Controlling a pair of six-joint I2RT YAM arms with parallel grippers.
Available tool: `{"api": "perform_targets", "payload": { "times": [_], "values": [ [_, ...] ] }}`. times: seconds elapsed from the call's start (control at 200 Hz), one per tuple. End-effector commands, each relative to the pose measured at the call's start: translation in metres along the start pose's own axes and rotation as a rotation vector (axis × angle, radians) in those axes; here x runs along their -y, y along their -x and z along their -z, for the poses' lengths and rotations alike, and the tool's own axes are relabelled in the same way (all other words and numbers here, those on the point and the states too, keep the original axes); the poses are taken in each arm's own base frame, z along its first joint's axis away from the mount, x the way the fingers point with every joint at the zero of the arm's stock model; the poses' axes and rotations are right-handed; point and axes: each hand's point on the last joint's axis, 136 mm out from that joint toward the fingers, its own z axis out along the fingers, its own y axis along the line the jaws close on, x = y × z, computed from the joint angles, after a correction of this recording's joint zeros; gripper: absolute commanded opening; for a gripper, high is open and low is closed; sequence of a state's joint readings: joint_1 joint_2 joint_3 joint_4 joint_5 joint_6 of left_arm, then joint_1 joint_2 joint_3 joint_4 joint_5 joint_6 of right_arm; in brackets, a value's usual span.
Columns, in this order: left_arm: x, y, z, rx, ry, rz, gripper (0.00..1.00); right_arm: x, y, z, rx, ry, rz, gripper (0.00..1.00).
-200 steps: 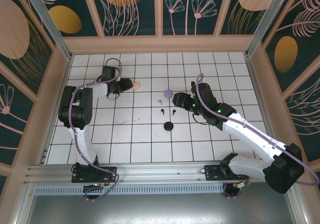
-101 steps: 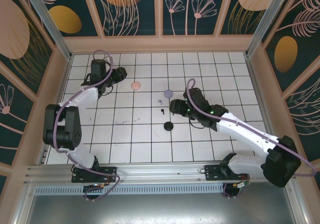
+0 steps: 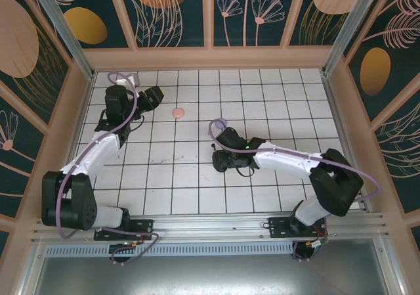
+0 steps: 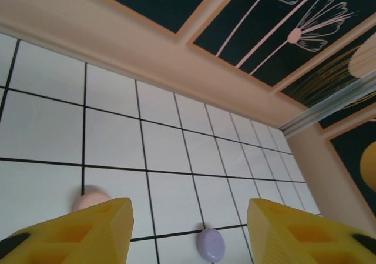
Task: Insert the wireless bluetooth earbuds into the charging case
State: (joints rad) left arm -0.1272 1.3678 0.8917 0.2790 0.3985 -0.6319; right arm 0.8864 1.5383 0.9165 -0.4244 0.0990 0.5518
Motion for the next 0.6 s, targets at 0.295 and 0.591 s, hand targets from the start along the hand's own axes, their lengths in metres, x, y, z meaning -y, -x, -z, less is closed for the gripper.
{"api": "perform_targets", "payload": {
  "times": [0.295,0.591],
  "values": [
    [0.038,0.018,0.024,0.087,-0.143,0.026,0.69,-0.011,0.000,-0.021,-0.102,-0.058,0.154,0.69],
    [0.050,0.028,0.037,0.127,-0.161,0.014,0.73,-0.010,-0.007,-0.038,-0.150,-0.090,0.164,0.68]
  ]
}}
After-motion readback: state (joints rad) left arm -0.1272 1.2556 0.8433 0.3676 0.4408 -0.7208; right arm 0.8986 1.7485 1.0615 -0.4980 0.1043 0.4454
